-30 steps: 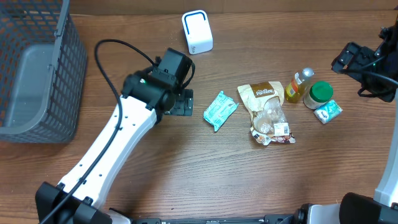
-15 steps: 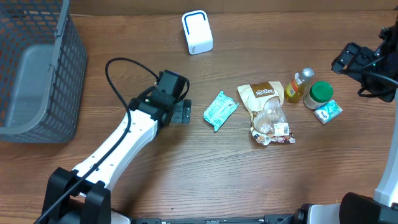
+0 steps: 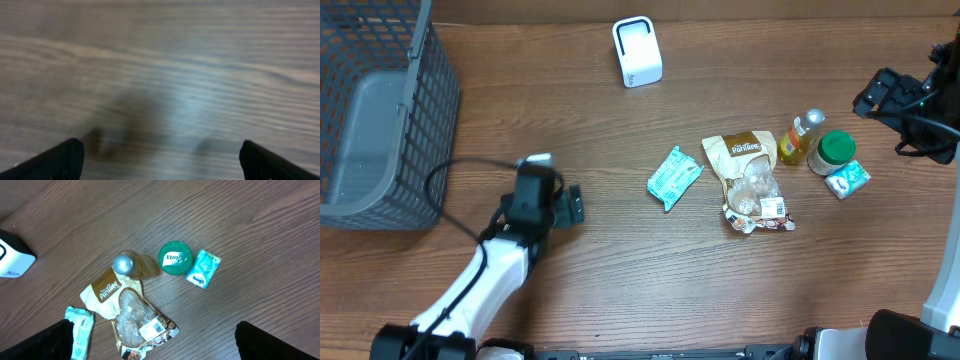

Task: Scan the item barcode

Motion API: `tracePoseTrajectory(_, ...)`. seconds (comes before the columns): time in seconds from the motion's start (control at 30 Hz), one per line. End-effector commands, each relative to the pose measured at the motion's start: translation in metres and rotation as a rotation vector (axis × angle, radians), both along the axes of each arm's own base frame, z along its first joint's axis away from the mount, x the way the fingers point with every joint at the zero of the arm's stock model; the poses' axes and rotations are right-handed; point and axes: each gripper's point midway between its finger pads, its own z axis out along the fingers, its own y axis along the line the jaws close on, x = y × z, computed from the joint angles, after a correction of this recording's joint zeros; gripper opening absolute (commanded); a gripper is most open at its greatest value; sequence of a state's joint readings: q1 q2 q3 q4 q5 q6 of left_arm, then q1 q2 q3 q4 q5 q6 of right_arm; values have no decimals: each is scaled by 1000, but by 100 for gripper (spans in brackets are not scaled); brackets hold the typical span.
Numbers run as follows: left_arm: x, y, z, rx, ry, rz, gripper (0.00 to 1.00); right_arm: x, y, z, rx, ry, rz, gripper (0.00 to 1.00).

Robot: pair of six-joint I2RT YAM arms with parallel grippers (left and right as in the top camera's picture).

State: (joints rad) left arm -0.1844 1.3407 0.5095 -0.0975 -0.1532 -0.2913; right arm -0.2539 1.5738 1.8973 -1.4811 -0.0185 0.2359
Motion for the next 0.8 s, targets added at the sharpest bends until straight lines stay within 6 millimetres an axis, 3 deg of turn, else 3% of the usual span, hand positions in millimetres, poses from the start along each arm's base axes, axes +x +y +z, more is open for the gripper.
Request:
tracePoseTrajectory(0.0, -13, 11, -7, -19, -33, 19, 100, 0, -1, 11, -12, -34, -6, 100)
tracePoseTrajectory(0.23, -28, 26, -17, -19, -114, 49, 99, 0, -1, 11, -12, -34, -6, 100)
tracePoseTrajectory(0.77, -49, 29, -17, -28, -305, 20, 99, 0, -1, 11, -12, -34, -7, 100)
